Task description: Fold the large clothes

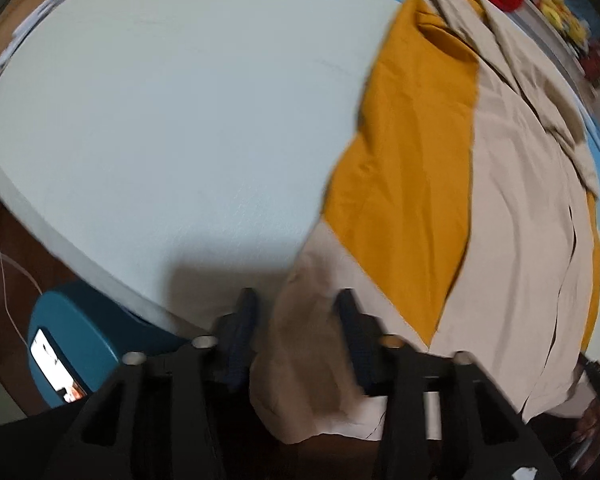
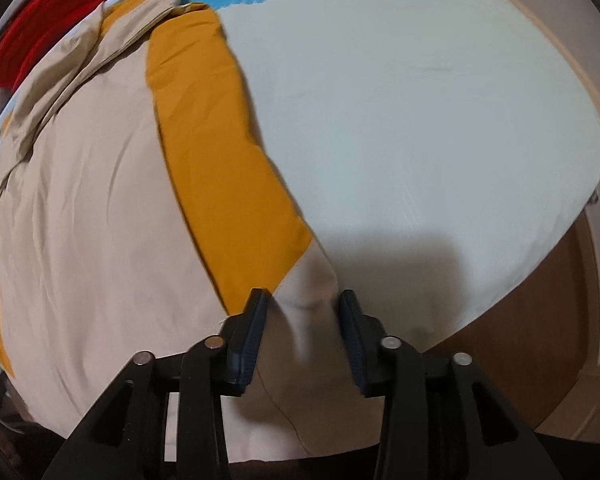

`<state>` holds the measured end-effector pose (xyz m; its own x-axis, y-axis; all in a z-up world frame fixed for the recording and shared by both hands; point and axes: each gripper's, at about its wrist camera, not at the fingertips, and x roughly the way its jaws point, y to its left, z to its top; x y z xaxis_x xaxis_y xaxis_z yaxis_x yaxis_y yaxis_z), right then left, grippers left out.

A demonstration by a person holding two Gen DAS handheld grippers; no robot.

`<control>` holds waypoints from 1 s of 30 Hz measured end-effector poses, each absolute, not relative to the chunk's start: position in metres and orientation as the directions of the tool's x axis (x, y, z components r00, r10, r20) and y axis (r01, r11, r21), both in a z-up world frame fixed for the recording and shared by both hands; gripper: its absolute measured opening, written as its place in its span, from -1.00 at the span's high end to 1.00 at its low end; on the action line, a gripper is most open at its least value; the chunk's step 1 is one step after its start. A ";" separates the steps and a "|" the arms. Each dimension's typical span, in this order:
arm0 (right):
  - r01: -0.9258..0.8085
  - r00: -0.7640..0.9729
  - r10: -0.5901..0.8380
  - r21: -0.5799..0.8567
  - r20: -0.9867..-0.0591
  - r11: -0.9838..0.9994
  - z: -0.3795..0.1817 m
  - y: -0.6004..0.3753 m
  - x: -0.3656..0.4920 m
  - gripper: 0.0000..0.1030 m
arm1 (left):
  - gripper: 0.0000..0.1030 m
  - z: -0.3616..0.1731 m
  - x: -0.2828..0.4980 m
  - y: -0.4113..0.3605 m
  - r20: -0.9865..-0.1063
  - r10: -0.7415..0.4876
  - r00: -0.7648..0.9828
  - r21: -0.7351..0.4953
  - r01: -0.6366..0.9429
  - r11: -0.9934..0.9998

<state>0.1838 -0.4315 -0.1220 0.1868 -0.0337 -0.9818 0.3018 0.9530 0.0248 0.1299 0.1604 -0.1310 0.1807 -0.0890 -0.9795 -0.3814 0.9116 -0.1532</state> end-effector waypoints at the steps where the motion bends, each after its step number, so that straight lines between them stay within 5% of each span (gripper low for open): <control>1: 0.289 0.190 -0.027 0.030 -0.981 0.957 -0.121 -0.429 0.184 0.89 | 0.94 -0.131 0.130 0.157 -0.981 -0.087 0.176 -0.146 -0.360 0.921; 9: 0.285 0.290 0.000 0.086 -0.957 0.955 -0.093 -0.429 0.171 0.91 | 0.84 -0.114 0.120 0.167 -0.966 -0.104 0.237 -0.191 -0.383 0.904; 16: 0.271 0.163 -0.041 0.004 -0.986 0.962 -0.120 -0.422 0.183 0.54 | 0.60 -0.136 0.126 0.153 -0.984 -0.089 0.153 -0.140 -0.364 0.921; 18: 0.247 0.160 -0.064 -0.023 -0.985 0.969 -0.120 -0.416 0.185 0.54 | 0.63 -0.135 0.126 0.147 -0.986 -0.063 0.152 -0.110 -0.331 0.937; 19: 0.235 0.162 -0.074 -0.035 -0.984 0.971 -0.119 -0.414 0.185 0.62 | 0.94 -0.134 0.126 0.145 -0.987 -0.053 0.155 -0.100 -0.312 0.945; 21: 0.229 0.183 -0.060 -0.016 -0.981 0.973 -0.115 -0.413 0.185 0.94 | 0.98 -0.129 0.130 0.139 -0.983 -0.044 0.177 -0.095 -0.292 0.952; 26: 0.254 0.248 -0.033 0.032 -0.968 0.967 -0.097 -0.420 0.184 0.93 | 0.93 -0.126 0.126 0.142 -0.981 -0.055 0.188 -0.110 -0.297 0.948; 30: 0.279 0.176 -0.025 0.025 -0.984 0.960 -0.111 -0.430 0.176 0.73 | 0.83 -0.135 0.126 0.145 -0.987 -0.065 0.149 -0.110 -0.316 0.942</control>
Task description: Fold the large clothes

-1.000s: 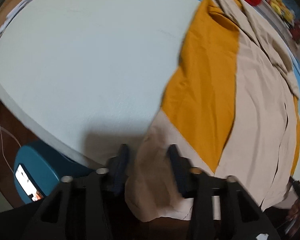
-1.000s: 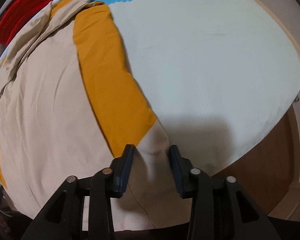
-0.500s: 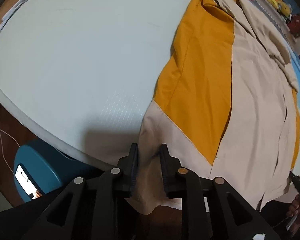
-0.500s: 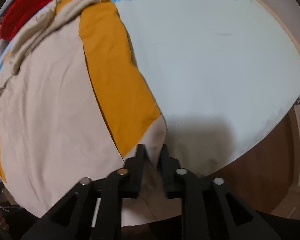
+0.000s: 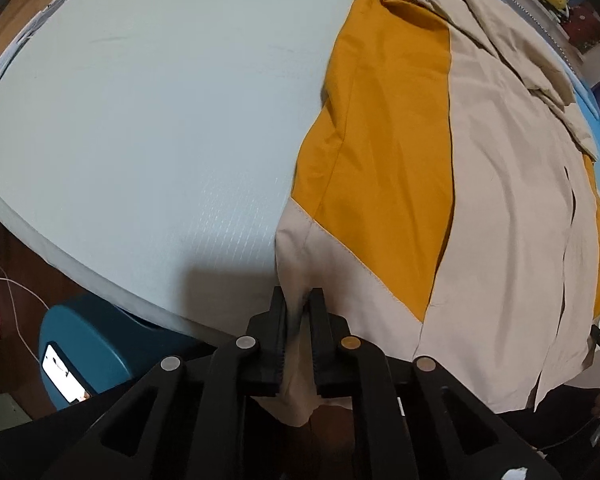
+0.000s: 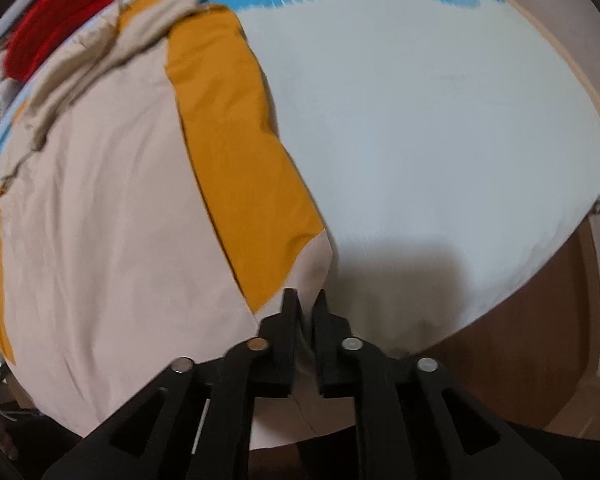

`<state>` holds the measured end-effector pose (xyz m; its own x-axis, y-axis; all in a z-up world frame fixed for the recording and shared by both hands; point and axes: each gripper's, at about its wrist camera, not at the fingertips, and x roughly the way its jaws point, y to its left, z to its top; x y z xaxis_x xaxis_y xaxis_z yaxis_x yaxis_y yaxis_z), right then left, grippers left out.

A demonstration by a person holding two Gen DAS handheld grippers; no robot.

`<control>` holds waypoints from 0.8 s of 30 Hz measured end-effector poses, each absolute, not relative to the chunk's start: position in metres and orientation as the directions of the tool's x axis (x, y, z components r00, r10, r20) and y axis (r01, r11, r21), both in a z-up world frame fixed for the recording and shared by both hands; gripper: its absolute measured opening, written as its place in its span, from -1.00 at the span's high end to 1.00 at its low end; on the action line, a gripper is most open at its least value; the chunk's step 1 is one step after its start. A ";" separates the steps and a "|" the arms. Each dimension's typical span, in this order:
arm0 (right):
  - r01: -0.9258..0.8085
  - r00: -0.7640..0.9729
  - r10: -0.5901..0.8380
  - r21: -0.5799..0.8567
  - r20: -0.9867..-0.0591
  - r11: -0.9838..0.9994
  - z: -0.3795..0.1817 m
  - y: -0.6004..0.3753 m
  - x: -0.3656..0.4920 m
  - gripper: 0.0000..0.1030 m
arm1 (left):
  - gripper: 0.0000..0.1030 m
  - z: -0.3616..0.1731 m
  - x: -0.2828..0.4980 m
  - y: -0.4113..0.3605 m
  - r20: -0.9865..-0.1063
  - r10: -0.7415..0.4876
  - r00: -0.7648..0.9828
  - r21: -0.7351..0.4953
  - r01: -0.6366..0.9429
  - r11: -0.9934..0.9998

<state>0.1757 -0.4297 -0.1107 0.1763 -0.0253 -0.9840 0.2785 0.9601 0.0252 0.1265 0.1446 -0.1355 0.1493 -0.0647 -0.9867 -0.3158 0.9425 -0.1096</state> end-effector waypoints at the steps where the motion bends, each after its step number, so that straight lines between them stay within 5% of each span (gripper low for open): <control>1: 0.270 0.166 -0.033 0.013 -0.986 0.963 -0.113 -0.429 0.176 0.71 | 0.83 -0.133 0.122 0.140 -0.987 -0.059 0.148 -0.103 -0.310 0.945; 6: 0.229 0.163 -0.067 -0.029 -0.984 0.973 -0.111 -0.422 0.175 0.72 | 0.83 -0.134 0.124 0.131 -0.988 -0.023 0.150 -0.064 -0.274 0.959; 10: 0.224 0.193 -0.053 -0.009 -0.980 0.975 -0.105 -0.417 0.176 0.94 | 0.99 -0.128 0.123 0.128 -0.985 -0.034 0.170 -0.080 -0.274 0.958; 24: 0.091 0.505 0.061 0.124 -0.861 0.988 -0.008 -0.401 0.169 0.95 | 1.00 -0.041 0.112 0.115 -0.908 -0.171 0.384 -0.236 -0.127 0.963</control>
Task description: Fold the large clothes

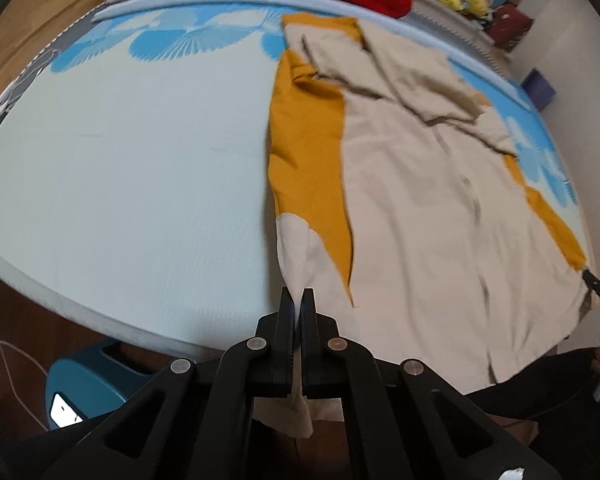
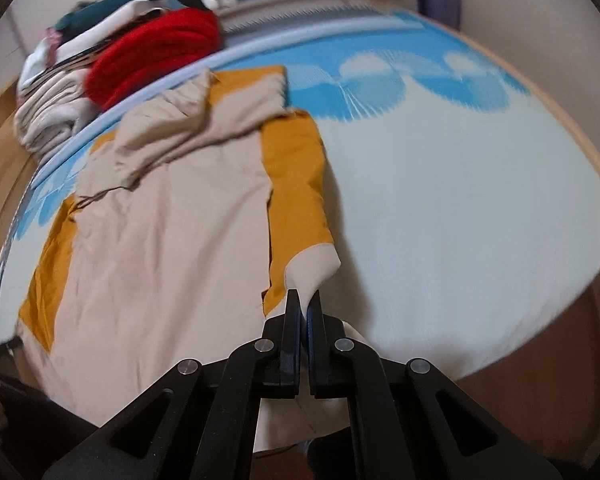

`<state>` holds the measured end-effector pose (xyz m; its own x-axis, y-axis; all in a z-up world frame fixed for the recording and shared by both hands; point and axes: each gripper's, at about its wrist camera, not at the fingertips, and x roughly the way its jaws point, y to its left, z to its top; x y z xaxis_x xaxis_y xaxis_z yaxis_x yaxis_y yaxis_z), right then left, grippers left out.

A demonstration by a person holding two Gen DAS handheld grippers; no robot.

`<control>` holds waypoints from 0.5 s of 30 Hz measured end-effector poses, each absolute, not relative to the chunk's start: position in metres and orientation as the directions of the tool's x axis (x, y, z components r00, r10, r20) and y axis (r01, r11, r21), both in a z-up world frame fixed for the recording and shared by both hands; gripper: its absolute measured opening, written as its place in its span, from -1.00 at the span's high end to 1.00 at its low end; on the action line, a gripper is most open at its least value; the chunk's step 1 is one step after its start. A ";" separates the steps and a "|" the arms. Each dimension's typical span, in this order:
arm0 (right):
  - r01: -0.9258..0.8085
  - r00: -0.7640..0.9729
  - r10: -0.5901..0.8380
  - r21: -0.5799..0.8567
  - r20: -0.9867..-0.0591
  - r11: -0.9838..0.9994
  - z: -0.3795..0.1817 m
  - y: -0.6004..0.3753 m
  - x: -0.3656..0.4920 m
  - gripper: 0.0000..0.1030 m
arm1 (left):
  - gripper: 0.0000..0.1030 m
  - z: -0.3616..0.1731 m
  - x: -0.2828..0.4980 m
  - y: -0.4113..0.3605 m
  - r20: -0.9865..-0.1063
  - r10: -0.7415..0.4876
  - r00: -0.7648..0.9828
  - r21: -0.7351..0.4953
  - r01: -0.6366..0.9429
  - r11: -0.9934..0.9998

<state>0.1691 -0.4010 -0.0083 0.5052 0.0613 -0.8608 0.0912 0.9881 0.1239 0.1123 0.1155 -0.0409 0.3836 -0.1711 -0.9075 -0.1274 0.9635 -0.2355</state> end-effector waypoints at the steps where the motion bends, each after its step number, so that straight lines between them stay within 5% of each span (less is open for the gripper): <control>1: 0.080 0.516 0.061 0.119 -0.854 0.990 -0.003 -0.400 0.168 0.95 | 1.00 -0.035 0.108 0.120 -0.899 -0.190 0.394 -0.254 -0.119 0.960; 15: 0.071 0.594 0.171 0.263 -0.786 0.962 0.049 -0.421 0.152 0.96 | 1.00 0.023 0.086 0.139 -0.815 -0.371 0.446 -0.412 0.004 0.911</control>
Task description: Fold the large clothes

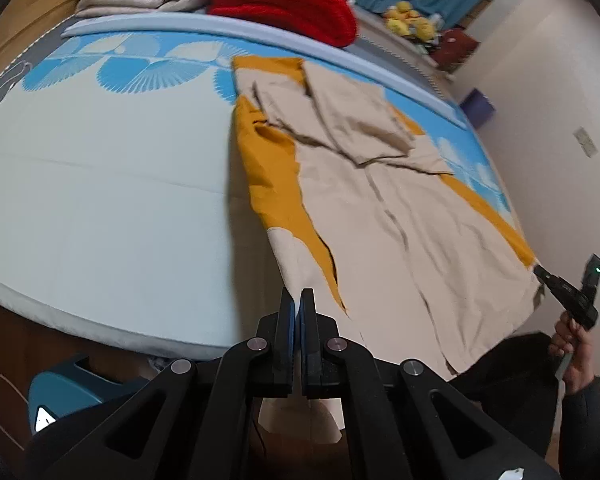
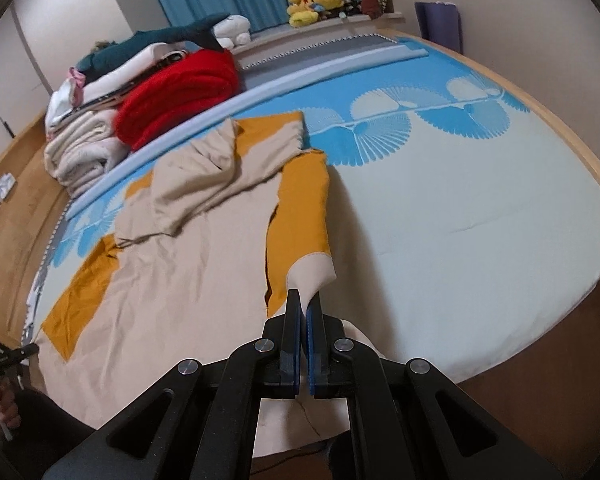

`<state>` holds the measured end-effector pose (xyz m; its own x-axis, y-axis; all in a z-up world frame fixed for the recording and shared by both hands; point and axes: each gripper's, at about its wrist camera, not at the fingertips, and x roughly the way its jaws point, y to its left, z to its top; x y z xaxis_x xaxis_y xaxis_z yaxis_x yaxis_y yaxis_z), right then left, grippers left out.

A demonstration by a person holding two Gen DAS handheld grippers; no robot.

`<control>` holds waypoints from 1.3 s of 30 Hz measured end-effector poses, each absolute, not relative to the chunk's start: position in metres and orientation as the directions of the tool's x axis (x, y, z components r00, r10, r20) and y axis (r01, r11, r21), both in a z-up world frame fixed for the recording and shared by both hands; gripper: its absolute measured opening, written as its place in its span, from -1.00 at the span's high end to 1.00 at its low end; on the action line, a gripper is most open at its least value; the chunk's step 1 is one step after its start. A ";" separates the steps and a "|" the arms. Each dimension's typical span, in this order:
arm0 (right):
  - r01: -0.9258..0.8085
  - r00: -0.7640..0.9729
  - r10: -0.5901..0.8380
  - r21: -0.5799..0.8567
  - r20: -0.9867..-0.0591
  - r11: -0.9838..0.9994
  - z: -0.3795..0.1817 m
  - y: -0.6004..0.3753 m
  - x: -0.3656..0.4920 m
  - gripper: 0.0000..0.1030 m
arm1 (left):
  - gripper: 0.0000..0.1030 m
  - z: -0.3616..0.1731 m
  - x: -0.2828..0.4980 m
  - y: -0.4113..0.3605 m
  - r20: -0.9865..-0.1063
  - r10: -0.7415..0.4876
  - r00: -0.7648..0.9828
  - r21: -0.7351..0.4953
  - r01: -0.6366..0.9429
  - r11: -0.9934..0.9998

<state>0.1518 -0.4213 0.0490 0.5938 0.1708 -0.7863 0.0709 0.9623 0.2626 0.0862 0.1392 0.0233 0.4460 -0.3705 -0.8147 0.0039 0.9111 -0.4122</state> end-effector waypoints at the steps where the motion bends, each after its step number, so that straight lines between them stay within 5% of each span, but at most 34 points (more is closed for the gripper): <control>1: 0.064 0.594 0.184 0.274 -0.783 0.960 0.053 -0.422 0.148 0.96 | 1.00 0.027 0.080 0.140 -0.811 -0.378 0.447 -0.413 0.019 0.910; 11: 0.056 0.636 0.272 0.395 -0.722 0.917 0.099 -0.459 0.057 0.96 | 1.00 0.072 0.015 0.175 -0.741 -0.489 0.461 -0.549 0.003 0.836; 16: 0.077 0.667 0.286 0.446 -0.688 0.892 0.118 -0.476 0.058 0.96 | 1.00 0.084 0.052 0.181 -0.720 -0.504 0.477 -0.573 0.000 0.820; 26: 0.120 0.598 0.234 0.374 -0.767 0.920 0.061 -0.464 0.287 0.95 | 0.99 -0.002 0.270 0.195 -0.785 -0.444 0.432 -0.549 -0.152 0.822; 29: 0.224 0.549 0.248 0.427 -0.798 0.876 0.025 -0.473 0.352 0.93 | 0.80 -0.036 0.308 0.203 -0.817 -0.414 0.403 -0.533 -0.253 0.807; 31: 0.264 0.530 0.200 0.384 -0.824 0.885 0.005 -0.474 0.375 0.80 | 0.75 -0.047 0.320 0.205 -0.833 -0.401 0.381 -0.522 -0.303 0.797; 33: 0.291 0.498 0.088 0.261 -0.863 0.920 -0.007 -0.474 0.388 0.79 | 0.50 -0.047 0.320 0.209 -0.835 -0.379 0.400 -0.520 -0.346 0.781; 35: 0.311 0.505 0.103 0.292 -0.857 0.904 -0.014 -0.482 0.389 0.73 | 0.18 -0.043 0.316 0.215 -0.824 -0.359 0.438 -0.528 -0.365 0.767; 39: 0.275 0.505 0.138 0.310 -0.852 0.910 -0.035 -0.487 0.383 0.03 | 0.14 -0.064 0.312 0.212 -0.873 -0.324 0.364 -0.458 -0.385 0.802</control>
<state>0.3833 -0.4872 -0.0347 0.5047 0.1375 -0.8523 0.2749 0.9102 0.3097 0.3117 0.2117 -0.0638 0.3643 -0.3236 -0.8732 -0.3849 0.8015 -0.4576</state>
